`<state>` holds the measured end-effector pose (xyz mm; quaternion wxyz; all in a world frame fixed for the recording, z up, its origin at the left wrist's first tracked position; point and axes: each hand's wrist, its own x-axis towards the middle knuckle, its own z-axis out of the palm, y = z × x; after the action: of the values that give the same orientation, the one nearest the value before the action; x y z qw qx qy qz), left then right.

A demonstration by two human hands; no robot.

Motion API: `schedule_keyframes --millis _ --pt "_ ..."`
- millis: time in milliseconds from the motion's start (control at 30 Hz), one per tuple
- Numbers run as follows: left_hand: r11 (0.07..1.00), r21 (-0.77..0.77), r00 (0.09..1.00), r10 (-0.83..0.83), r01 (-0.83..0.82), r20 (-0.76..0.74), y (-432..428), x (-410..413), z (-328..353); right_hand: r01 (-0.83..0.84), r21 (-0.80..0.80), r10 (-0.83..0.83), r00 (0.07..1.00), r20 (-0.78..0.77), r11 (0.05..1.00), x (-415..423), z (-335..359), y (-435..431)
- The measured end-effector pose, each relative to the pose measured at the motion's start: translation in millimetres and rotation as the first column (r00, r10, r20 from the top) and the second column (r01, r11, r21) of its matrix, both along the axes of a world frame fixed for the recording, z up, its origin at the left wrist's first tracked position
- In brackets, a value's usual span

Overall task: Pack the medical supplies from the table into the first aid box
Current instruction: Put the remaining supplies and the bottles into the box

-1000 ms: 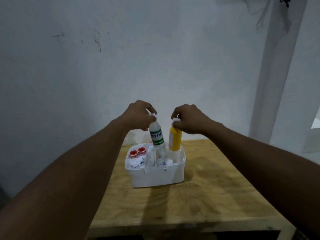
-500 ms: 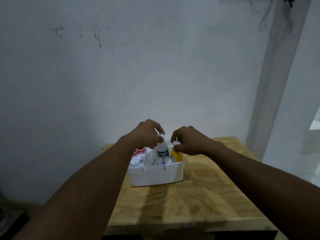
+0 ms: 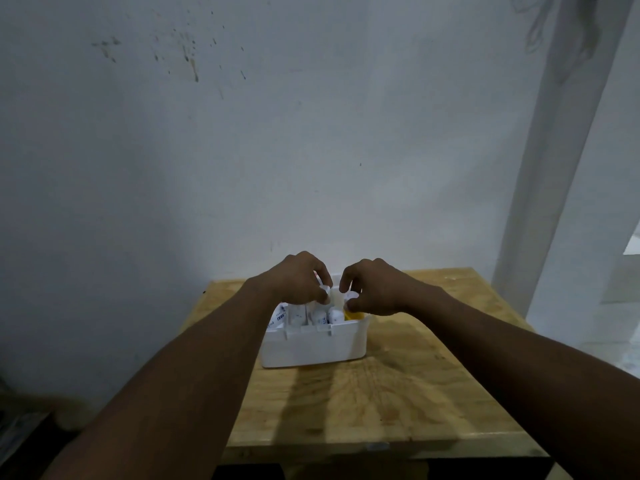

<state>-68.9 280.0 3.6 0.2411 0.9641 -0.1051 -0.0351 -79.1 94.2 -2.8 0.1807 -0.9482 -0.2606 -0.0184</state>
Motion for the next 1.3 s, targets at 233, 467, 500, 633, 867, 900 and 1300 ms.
schedule_keyframes --millis 233,467,500,633,867,900,1300 --pt "0.999 -0.016 0.996 -0.031 0.03 -0.079 1 1 4 -0.023 0.017 0.024 0.997 -0.069 1.0 3 4 -4" --pt "0.998 -0.002 0.988 -0.055 0.056 -0.143 3 2 10 -0.056 -0.004 0.056 0.995 -0.084 0.998 5 5 -4" --pt "0.998 0.0 0.987 -0.057 0.058 -0.148 3 1 11 -0.059 -0.003 0.059 0.994 -0.088 0.998 5 6 -4" --pt "0.999 -0.018 0.983 -0.046 0.044 -0.179 4 2 12 -0.064 0.013 0.065 0.991 -0.113 0.998 8 4 -4" --pt "0.994 -0.105 0.994 0.008 -0.02 -0.113 20 -1 21 0.173 0.448 -0.125 0.983 -0.134 0.877 22 8 -14" --pt "0.992 -0.117 0.997 0.037 -0.045 -0.069 27 1 20 0.225 0.509 -0.163 0.973 -0.163 0.831 26 8 -16" --pt "0.62 -0.401 0.737 0.591 -0.675 -0.328 103 8 -35 0.772 0.502 -0.228 0.609 -0.76 0.39 70 -42 12"
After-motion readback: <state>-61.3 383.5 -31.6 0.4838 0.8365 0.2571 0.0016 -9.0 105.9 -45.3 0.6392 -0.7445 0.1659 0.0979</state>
